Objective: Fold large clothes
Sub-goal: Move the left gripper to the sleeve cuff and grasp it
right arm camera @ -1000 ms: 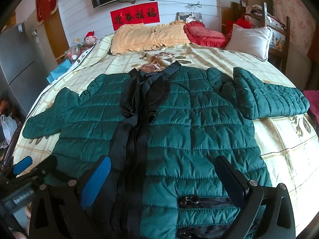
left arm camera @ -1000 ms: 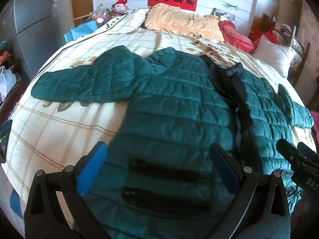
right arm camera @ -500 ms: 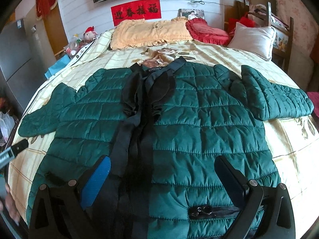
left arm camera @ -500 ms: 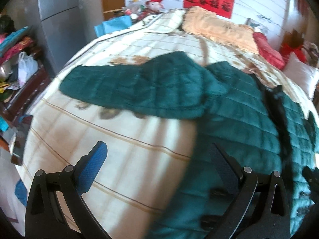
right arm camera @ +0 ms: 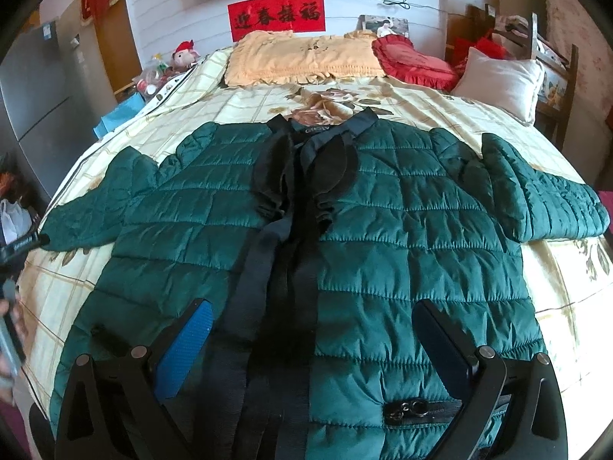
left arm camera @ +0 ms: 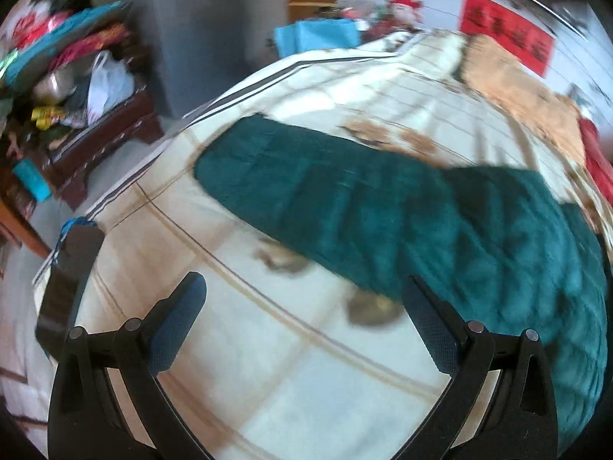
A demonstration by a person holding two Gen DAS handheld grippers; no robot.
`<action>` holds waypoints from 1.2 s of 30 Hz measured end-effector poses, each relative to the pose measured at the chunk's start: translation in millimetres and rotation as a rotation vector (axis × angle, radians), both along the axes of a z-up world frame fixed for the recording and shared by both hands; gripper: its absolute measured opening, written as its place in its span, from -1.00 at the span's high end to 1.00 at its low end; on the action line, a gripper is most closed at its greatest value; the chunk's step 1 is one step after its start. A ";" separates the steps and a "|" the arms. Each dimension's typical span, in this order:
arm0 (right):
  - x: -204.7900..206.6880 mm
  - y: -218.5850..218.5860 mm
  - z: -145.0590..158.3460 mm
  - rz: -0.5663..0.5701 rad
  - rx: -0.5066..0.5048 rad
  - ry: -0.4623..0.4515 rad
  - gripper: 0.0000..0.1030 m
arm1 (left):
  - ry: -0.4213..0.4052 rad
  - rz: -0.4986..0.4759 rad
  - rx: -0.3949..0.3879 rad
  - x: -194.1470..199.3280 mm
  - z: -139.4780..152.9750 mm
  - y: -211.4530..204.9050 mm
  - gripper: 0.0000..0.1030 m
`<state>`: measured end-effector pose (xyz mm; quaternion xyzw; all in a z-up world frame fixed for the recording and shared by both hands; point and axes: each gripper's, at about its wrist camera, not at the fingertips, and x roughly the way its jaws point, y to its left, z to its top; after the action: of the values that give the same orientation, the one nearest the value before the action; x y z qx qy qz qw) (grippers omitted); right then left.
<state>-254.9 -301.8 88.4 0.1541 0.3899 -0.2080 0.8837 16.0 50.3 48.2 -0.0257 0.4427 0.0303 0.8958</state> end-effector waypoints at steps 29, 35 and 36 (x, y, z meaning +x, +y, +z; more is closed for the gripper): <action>3.0 -1.1 -12.9 0.011 0.055 0.099 -1.00 | -0.004 0.198 -0.247 109.7 -32.3 76.1 -0.03; 1.4 -1.7 -12.8 0.013 0.055 0.098 -1.00 | 0.006 0.151 -0.286 106.0 -26.2 80.8 0.71; 0.6 -2.1 -13.2 0.012 0.061 0.098 -1.00 | -0.002 0.147 -0.276 103.6 -23.2 79.9 0.75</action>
<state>-254.3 -303.8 75.1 0.1681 0.4396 -0.1981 0.8598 119.6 130.2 25.0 -0.1806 0.4389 0.0345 0.8795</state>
